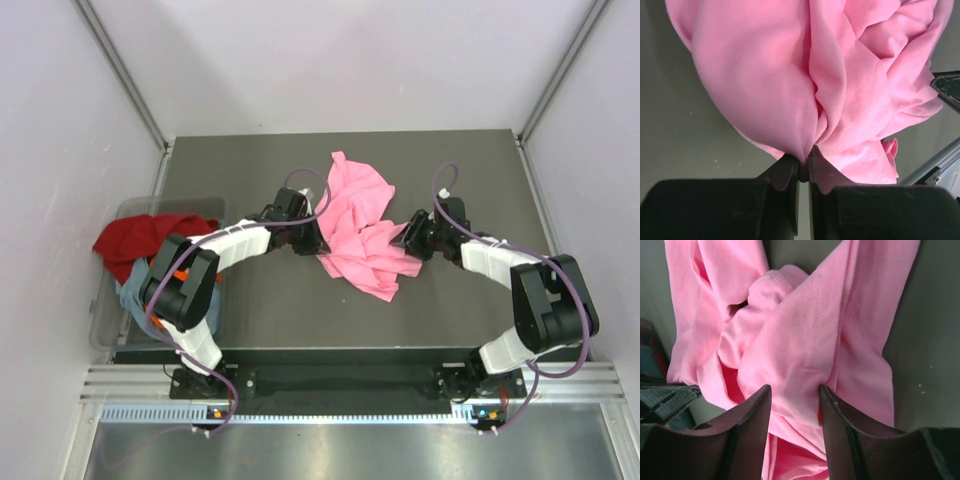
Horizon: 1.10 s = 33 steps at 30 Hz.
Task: Fold and stack the t-shirts
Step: Flatten the tshirt out
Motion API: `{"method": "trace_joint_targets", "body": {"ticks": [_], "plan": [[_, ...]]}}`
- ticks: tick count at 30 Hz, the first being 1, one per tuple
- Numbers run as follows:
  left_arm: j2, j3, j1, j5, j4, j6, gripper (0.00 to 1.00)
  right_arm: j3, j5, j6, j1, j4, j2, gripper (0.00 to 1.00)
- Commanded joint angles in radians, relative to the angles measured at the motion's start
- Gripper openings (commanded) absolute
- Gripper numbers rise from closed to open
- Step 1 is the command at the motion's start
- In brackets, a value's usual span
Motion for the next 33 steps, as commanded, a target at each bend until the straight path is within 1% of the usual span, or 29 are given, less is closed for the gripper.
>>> {"method": "trace_joint_targets", "body": {"ticks": [1,3,4,5,7,8,9,10,11,12,13,14,15,16,18,19,20,21,23,24,25,26,27,28,29,30,31,32,33], "plan": [[-0.002,0.038,-0.001,0.021,0.031,0.008,0.00,-0.007,0.020,0.041,0.033,-0.003,-0.022,0.44],[-0.006,0.041,-0.001,0.022,0.031,0.008,0.00,-0.004,0.045,0.058,0.039,-0.032,-0.020,0.42],[-0.008,0.041,-0.001,0.019,0.029,0.006,0.00,-0.005,0.054,0.061,0.042,-0.037,-0.022,0.37],[-0.009,0.049,-0.001,0.016,0.025,0.006,0.00,-0.004,0.075,0.055,0.042,-0.037,-0.026,0.20],[-0.006,0.067,-0.001,0.005,-0.003,0.009,0.00,0.036,0.114,0.020,0.036,-0.056,-0.038,0.05],[0.000,0.127,0.004,-0.039,-0.035,0.018,0.00,0.068,0.155,0.000,0.027,-0.090,-0.042,0.00],[0.021,0.177,0.009,-0.067,-0.076,0.026,0.00,0.161,0.166,-0.020,0.016,-0.119,-0.040,0.00],[0.033,0.242,0.025,-0.093,-0.171,0.038,0.00,0.221,0.172,-0.060,-0.019,-0.151,-0.036,0.00],[0.061,0.376,0.035,-0.122,-0.204,0.041,0.00,0.284,0.187,-0.079,-0.037,-0.215,-0.035,0.00],[0.072,0.444,0.045,-0.124,-0.225,0.046,0.00,0.414,0.195,-0.097,-0.053,-0.243,-0.037,0.00],[0.083,0.515,0.058,-0.124,-0.253,0.042,0.00,0.480,0.201,-0.131,-0.083,-0.274,-0.039,0.00],[0.099,0.651,0.073,-0.122,-0.293,0.038,0.00,0.545,0.207,-0.148,-0.096,-0.323,-0.040,0.00],[0.106,0.714,0.079,-0.131,-0.314,0.038,0.00,0.667,0.209,-0.166,-0.108,-0.349,-0.042,0.00],[0.106,0.827,0.081,-0.140,-0.331,0.044,0.00,0.724,0.213,-0.198,-0.126,-0.371,-0.045,0.00],[0.103,0.906,0.081,-0.136,-0.347,0.049,0.00,0.847,0.224,-0.231,-0.139,-0.417,-0.066,0.00],[0.097,0.938,0.081,-0.128,-0.339,0.046,0.00,0.869,0.226,-0.253,-0.146,-0.423,-0.078,0.00],[0.068,0.939,0.081,-0.113,-0.325,0.040,0.00,0.884,0.224,-0.260,-0.147,-0.437,-0.094,0.00],[0.052,0.928,0.081,-0.102,-0.305,0.034,0.00,0.889,0.227,-0.264,-0.147,-0.442,-0.107,0.00],[-0.015,0.849,0.073,-0.064,-0.278,0.018,0.00,0.857,0.218,-0.268,-0.147,-0.452,-0.172,0.00],[-0.041,0.807,0.070,-0.058,-0.249,0.017,0.00,0.798,0.217,-0.266,-0.147,-0.454,-0.224,0.00],[-0.069,0.694,0.062,-0.038,-0.229,0.003,0.00,0.759,0.215,-0.264,-0.147,-0.454,-0.253,0.00],[-0.130,0.628,0.059,-0.026,-0.204,-0.008,0.00,0.678,0.210,-0.268,-0.145,-0.457,-0.279,0.00],[-0.194,0.477,0.050,0.000,-0.143,-0.040,0.00,0.635,0.207,-0.263,-0.147,-0.464,-0.336,0.00],[-0.195,0.397,0.041,0.010,-0.112,-0.052,0.02,0.589,0.207,-0.261,-0.147,-0.465,-0.365,0.00],[-0.251,0.321,0.029,0.016,-0.077,-0.061,0.06,0.540,0.191,-0.258,-0.147,-0.468,-0.393,0.00],[-0.271,0.251,0.015,0.013,-0.055,-0.067,0.10,0.439,0.180,-0.255,-0.147,-0.474,-0.451,0.00],[-0.291,0.136,-0.010,0.011,-0.041,-0.070,0.23,0.385,0.172,-0.248,-0.147,-0.474,-0.482,0.00],[-0.314,0.088,-0.016,0.005,-0.038,-0.067,0.28,0.331,0.178,-0.245,-0.147,-0.486,-0.511,0.00],[-0.322,0.048,-0.019,0.002,-0.044,-0.066,0.35,0.238,0.193,-0.240,-0.147,-0.503,-0.561,0.00]]}}
